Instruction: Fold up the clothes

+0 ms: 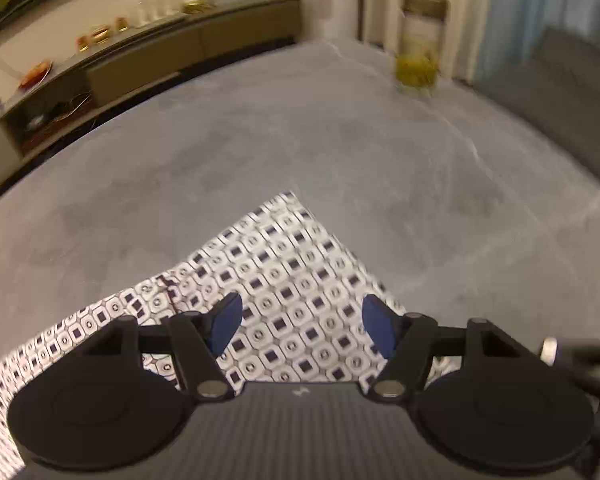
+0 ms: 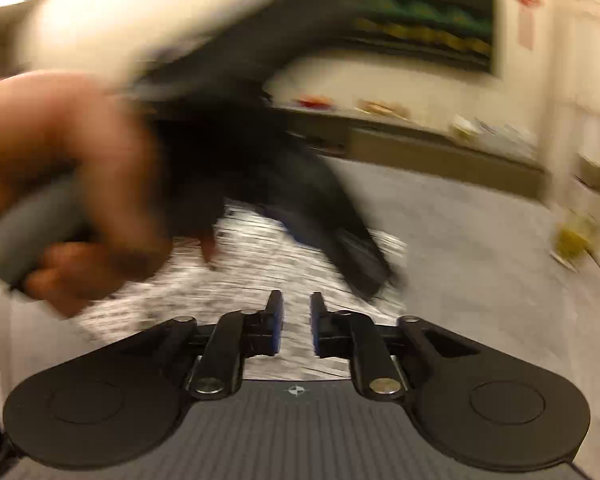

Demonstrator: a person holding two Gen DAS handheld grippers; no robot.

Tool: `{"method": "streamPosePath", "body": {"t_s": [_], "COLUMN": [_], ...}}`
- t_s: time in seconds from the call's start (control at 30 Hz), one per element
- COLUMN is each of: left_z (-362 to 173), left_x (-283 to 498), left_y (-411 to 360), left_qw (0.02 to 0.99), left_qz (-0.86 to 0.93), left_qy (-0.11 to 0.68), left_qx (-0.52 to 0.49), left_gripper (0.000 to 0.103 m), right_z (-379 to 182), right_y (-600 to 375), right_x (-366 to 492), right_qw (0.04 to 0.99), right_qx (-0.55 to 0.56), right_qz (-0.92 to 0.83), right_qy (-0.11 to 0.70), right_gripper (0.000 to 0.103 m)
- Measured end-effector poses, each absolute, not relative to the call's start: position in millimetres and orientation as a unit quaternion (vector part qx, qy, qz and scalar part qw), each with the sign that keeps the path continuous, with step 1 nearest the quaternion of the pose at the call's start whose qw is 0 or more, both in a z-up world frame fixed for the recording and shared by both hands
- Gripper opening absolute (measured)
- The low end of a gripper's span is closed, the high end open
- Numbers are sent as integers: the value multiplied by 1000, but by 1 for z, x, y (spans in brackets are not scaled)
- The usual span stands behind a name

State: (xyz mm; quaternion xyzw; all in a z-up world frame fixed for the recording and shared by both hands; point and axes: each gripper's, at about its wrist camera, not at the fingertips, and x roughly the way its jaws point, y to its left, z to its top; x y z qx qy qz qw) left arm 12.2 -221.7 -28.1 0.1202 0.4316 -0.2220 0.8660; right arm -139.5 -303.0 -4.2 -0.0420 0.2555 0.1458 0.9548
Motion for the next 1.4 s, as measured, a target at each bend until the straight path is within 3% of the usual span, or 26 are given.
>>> {"method": "streamPosePath", "body": {"t_s": [0.03, 0.07, 0.13, 0.2, 0.23, 0.33, 0.37, 0.43, 0.6, 0.63, 0.67, 0.7, 0.8, 0.93, 1.2, 1.37, 1.4], "left_z": [-26, -25, -22, -24, -26, -37, -40, -42, 5, 16, 22, 26, 7, -34, -61, -61, -63], "left_x": [14, 15, 18, 18, 18, 16, 16, 14, -2, -6, -8, -10, -3, 8, 7, -10, -12], "left_y": [-221, -222, -223, -233, -239, -249, -250, -243, -155, -129, -101, -73, -1, 39, 55, 62, 64], "left_qw": [866, 865, 863, 855, 850, 840, 840, 845, 884, 891, 896, 900, 893, 878, 881, 873, 871], "left_qz": [-224, -228, -235, -246, -252, -256, -254, -241, -242, -237, -228, -217, -178, -153, -133, -167, -170], "left_qy": [432, 433, 434, 441, 445, 454, 454, 445, 395, 386, 381, 379, 407, 441, 443, 445, 446], "left_qx": [114, 110, 104, 117, 125, 148, 157, 172, 59, 31, 7, -15, -71, -105, -101, -109, -119], "left_gripper": [71, 72, 73, 75, 75, 71, 64, 5, 4, 4, 4, 4, 7, 35, 34, 25, 17], "right_z": [-8, -11, -20, -24, -24, -15, -12, -8, 7, 12, 16, 19, 20, 15, -4, 5, 6], "right_y": [-311, -318, -318, -311, -306, -295, -291, -285, -284, -287, -289, -291, -276, -229, -152, -170, -168], "right_x": [-133, -128, -121, -120, -121, -134, -139, -147, -161, -166, -169, -172, -168, -157, -142, -142, -144], "right_qw": [953, 950, 941, 935, 935, 945, 947, 948, 953, 952, 950, 947, 931, 911, 878, 887, 886], "right_qx": [-24, -8, -8, -26, -40, -65, -74, -80, -46, -26, -6, 13, 35, -16, -156, -111, -111], "right_qz": [127, 111, 115, 124, 131, 155, 165, 188, 236, 256, 271, 286, 327, 345, 332, 329, 339], "right_qy": [273, 291, 319, 330, 327, 282, 264, 244, 182, 165, 154, 145, 161, 224, 308, 305, 296], "right_gripper": [57, 69, 66, 35, 7, 4, 4, 4, 8, 26, 52, 61, 62, 54, 50, 49, 51]}}
